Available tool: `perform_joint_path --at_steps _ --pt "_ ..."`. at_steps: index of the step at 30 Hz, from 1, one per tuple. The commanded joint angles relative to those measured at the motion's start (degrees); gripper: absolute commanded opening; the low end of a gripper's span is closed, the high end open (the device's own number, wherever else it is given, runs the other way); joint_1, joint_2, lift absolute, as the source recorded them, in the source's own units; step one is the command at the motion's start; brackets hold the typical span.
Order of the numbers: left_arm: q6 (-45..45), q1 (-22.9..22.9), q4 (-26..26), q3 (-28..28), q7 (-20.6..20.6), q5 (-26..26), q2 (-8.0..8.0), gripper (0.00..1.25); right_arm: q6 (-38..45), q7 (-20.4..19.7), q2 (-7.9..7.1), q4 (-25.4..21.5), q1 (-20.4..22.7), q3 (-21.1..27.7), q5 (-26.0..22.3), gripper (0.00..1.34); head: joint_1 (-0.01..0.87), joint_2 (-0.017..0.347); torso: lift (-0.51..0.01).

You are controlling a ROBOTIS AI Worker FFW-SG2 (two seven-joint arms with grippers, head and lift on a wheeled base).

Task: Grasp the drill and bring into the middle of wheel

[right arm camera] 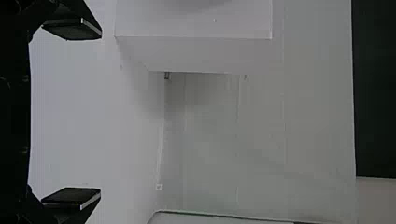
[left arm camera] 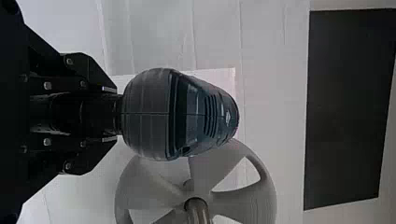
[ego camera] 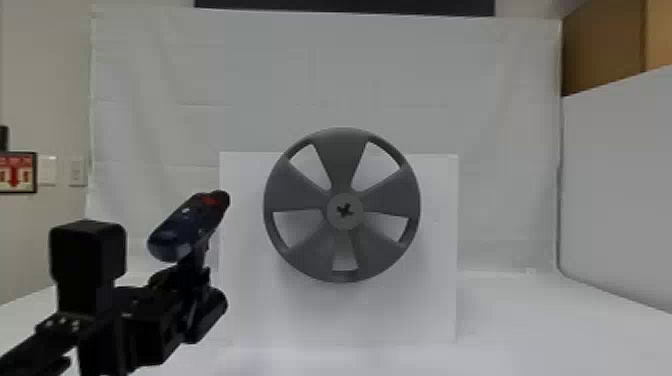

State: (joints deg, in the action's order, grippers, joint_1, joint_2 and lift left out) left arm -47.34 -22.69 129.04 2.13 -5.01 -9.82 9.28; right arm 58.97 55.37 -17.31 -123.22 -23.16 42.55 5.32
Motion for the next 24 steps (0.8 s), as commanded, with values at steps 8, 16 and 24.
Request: perform_joint_path --at_steps 8,16,24 --pt "0.9 -0.1 0.1 -0.1 -8.1 0.6 0.12 0.06 0.3 0.0 0.17 0.0 0.0 0.4 0.2 1.22 0.0 0.0 -0.406" --pt "0.9 -0.3 1.6 2.4 -9.7 -0.7 0.12 0.06 0.4 0.0 0.17 0.0 0.0 0.8 0.2 1.23 0.0 0.0 -0.406" --pt "3.6 -0.7 1.6 5.6 -11.1 -0.1 0.12 0.06 0.4 0.0 0.35 0.0 -0.2 0.7 0.3 1.23 0.0 0.0 -0.406"
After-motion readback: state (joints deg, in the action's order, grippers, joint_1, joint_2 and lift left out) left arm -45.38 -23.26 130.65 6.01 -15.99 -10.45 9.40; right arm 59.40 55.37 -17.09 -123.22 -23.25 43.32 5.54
